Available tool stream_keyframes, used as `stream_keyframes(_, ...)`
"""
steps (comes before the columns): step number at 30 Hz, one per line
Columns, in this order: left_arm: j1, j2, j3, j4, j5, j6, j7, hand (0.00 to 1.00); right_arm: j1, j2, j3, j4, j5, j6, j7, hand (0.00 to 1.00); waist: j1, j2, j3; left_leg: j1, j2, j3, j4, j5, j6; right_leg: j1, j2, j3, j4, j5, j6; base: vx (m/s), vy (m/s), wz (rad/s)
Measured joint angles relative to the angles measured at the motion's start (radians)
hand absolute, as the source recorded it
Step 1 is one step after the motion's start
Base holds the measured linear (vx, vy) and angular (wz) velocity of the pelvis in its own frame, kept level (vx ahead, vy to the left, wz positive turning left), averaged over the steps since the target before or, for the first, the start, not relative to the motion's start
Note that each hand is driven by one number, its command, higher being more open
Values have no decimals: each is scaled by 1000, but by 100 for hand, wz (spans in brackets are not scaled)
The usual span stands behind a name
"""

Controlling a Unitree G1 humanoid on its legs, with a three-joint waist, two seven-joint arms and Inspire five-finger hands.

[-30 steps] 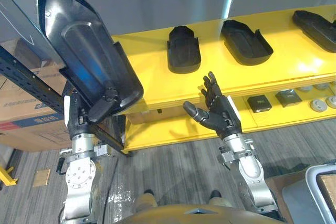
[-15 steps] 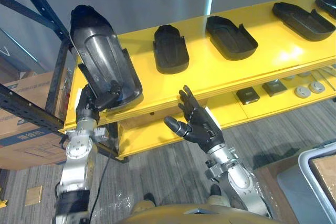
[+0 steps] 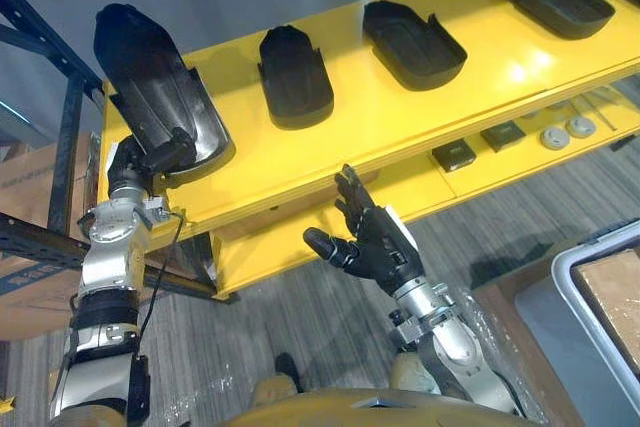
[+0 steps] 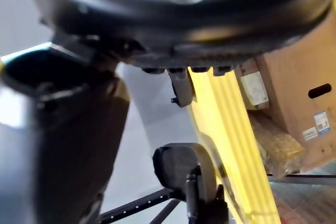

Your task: Walk over and take three plastic housings, then place them on the shelf

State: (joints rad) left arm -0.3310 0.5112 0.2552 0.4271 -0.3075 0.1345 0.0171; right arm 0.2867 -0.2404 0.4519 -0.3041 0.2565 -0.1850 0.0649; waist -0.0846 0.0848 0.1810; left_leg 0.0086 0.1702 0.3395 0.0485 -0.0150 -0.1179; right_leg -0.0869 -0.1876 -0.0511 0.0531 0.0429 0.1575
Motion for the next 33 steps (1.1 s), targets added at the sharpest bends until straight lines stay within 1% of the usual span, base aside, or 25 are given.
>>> stream_keyframes(1, 0, 0, 0, 0, 0, 0, 0, 0, 0, 0, 0, 0, 0, 0, 0, 100, 0, 0, 0, 0, 0, 0, 0, 0, 0, 0, 0, 0, 0, 0, 0, 0, 0, 0)
stream_keyframes(2, -28, 4, 4, 15, 2, 9, -15, 0, 0, -1, 9, -13, 0, 0, -12, 100, 1, 1, 7, -1, 0, 3, 0, 0, 0, -1, 0, 0, 0, 0, 0, 0, 0, 0)
stream_keyframes(3, -44, 17, 5, 21, 2, 29, -31, 0, 0, -1, 17, -14, 0, 0, -16, 100, 1, 0, 8, -1, 1, 3, 0, 0, 0, -1, 0, 0, 1, 0, 0, 0, 0, 0)
stream_keyframes(7, -80, 43, 9, 56, 4, 68, -59, 0, 2, -2, 43, -13, 0, 0, -33, 100, -1, -1, 15, 0, 1, 9, 0, 0, 0, -3, 0, 2, 2, 0, 0, 0, 0, 0)
stream_keyframes(10, -114, 50, 17, 82, 4, 70, -75, 0, -2, -3, 46, -13, 2, 0, -40, 100, -1, 1, 36, 0, 2, 12, 1, 0, 0, -11, 0, 2, 17, -1, -2, 0, 0, 0)
stream_keyframes(11, -118, 52, 18, 86, 4, 70, -76, 100, -2, -3, 48, -13, 2, 0, -44, 100, -1, 1, 38, 0, 2, 13, 2, 0, 0, -11, 0, 2, 17, -1, -2, -21, -2, -3)
stream_keyframes(13, -140, 61, 18, 120, 4, 73, -87, 100, -3, -9, 52, -13, 4, 0, -48, 100, -1, 0, 39, 1, 3, 14, 3, 0, 0, -11, 0, 2, 18, -1, -2, 0, 0, 0)
stream_keyframes(19, -174, 86, 28, 177, 5, 91, -86, 100, -8, -37, 74, -14, 5, 0, -53, 100, -6, -1, 44, 2, 6, 20, 9, -1, -1, -11, 2, 4, 20, -1, -2, -5, 0, -1)
stream_keyframes(21, -183, 89, 39, 191, 5, 90, -83, 100, -9, -37, 80, -14, 5, 0, -54, 100, -7, 1, 55, 5, 8, 20, 13, -1, -2, -11, 3, 4, 30, -3, -5, 0, 0, 0)
stream_keyframes(25, -184, 95, 59, 202, 5, 102, -83, 100, -10, -37, 95, -14, 5, 0, -54, 100, -8, 3, 56, 6, 15, 22, 16, -1, -3, -12, 8, 4, 33, -5, -7, -8, -3, -1)
stream_keyframes(31, -184, 100, 78, 232, 7, 108, -54, 100, -10, -37, 101, -14, 4, 0, -63, 100, -9, 4, 56, 21, 16, 22, 16, 0, -5, 1, 10, 4, 35, -5, -8, 0, 0, 0)
stream_keyframes(33, -183, 112, 80, 240, 35, 108, -36, 100, -10, -37, 111, -14, 3, 0, -70, 100, -10, 4, 56, 21, 16, 22, 16, 1, -6, 2, 10, 4, 35, -5, -8, 0, 0, 0)
